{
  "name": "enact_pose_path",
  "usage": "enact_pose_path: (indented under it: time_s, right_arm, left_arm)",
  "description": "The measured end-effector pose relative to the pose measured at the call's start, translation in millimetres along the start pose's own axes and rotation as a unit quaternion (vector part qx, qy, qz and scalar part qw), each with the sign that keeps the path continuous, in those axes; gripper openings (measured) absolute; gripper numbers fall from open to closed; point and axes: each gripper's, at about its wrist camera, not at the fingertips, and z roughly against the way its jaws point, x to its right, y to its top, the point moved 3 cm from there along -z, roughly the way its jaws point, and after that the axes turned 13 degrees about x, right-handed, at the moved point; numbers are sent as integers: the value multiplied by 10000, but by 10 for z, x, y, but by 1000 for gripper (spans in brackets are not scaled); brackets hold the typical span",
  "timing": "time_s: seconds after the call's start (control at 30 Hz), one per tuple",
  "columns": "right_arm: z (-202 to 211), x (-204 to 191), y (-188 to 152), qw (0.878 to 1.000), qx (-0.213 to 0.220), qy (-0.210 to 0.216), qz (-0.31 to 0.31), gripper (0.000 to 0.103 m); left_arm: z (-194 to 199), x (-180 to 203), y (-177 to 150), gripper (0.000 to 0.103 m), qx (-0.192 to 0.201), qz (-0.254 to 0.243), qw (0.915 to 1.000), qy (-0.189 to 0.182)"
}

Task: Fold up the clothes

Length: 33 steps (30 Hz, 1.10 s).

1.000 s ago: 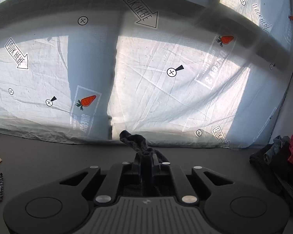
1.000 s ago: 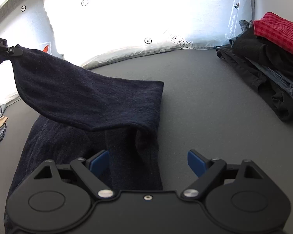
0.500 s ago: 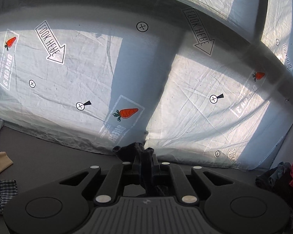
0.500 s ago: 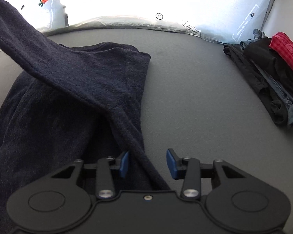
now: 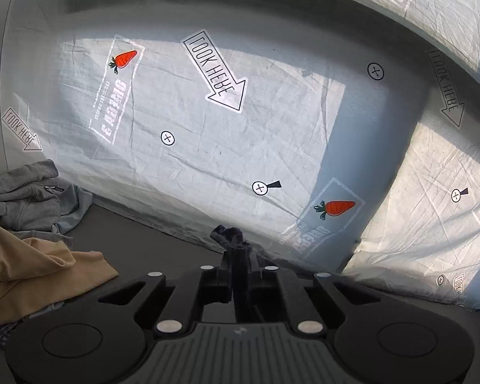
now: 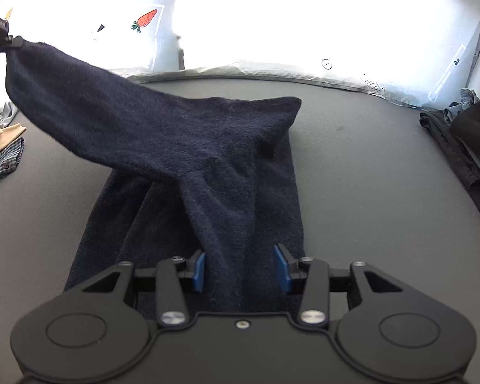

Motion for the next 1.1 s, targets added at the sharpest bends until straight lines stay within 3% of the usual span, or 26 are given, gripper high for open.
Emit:
enact_pose_path:
  time_s: [0.1, 0.17, 0.3, 0.53, 0.7, 0.93, 1.1]
  right_arm:
    - [61, 28, -74, 9999, -72, 124, -95, 45]
    - [112, 99, -106, 9996, -76, 174, -226, 47]
    - [222, 234, -168, 9975, -39, 350, -614, 49]
    - [314, 314, -280, 9935, -90, 826, -779, 49]
    - [359, 385, -409, 9883, -227, 1200, -917, 49]
    - [474, 455, -689, 9838, -458, 1555, -761, 48]
    - [552, 486, -816, 9792, -550, 1788, -780, 39]
  left_arm:
    - [-21, -371, -452, 14, -810, -109, 9943, 686]
    - [166, -453, -664, 17, -1012, -129, 9917, 789]
    - [700, -248, -986, 41, -1219, -329, 9907, 503]
    - [1526, 525, -1640, 45, -1880, -534, 9796, -462]
    - [1992, 970, -2049, 48, -2120, -940, 9690, -850]
    - [2328, 1044, -2503, 49, -2558, -1106, 9582, -639]
    - [2440, 1010, -2583, 53, -2612, -1071, 9579, -515]
